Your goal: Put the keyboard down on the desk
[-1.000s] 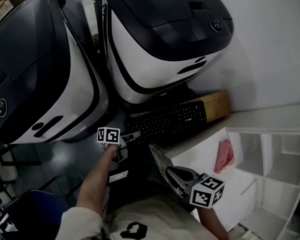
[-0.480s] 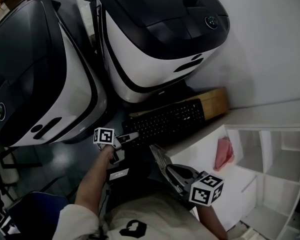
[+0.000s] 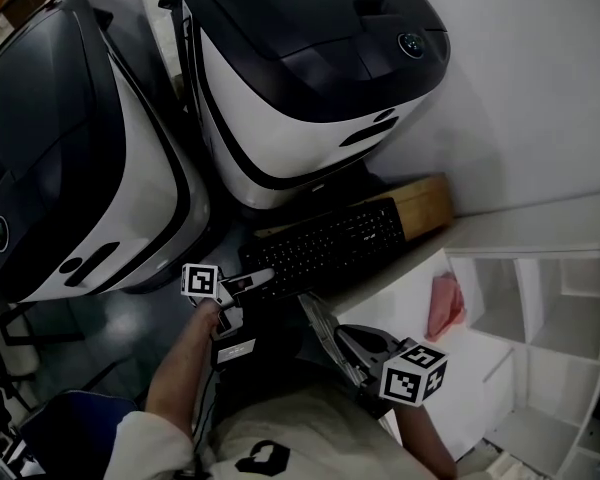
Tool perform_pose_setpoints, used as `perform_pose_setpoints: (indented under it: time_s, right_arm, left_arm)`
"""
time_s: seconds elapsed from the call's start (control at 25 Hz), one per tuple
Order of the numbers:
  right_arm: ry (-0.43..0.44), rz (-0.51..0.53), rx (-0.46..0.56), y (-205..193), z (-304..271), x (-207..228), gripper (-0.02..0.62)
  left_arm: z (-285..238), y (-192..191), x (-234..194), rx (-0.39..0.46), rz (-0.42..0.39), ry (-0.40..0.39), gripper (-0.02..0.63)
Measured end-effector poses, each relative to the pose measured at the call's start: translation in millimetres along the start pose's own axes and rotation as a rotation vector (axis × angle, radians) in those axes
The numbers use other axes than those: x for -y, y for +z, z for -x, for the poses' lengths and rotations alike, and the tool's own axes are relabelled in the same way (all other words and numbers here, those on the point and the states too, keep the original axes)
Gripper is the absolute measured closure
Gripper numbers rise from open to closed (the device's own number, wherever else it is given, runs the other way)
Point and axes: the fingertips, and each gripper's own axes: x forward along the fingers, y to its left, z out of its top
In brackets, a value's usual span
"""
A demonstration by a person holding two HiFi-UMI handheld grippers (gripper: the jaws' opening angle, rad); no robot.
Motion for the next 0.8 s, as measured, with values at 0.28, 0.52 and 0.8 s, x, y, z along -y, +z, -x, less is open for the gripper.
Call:
perform_pose_setpoints:
  time_s: [0.28,0.52,0.8]
  right_arm:
    - [-0.030,-0.001,0.008,5,3,15,0.572]
    - [-0.117,0.018,0.027,16,18,50,0.572]
    - [-0.250,0.128,0.099,57,54,112,0.571]
  left_arm:
    - [11,-2,5,0.003,-0.026,0.012,0.508]
    - [25,-2,18,-0.017,-0.084,0.018,0.508]
    - [36,-7,46,-0.056,-0.133,-0.039,0.508]
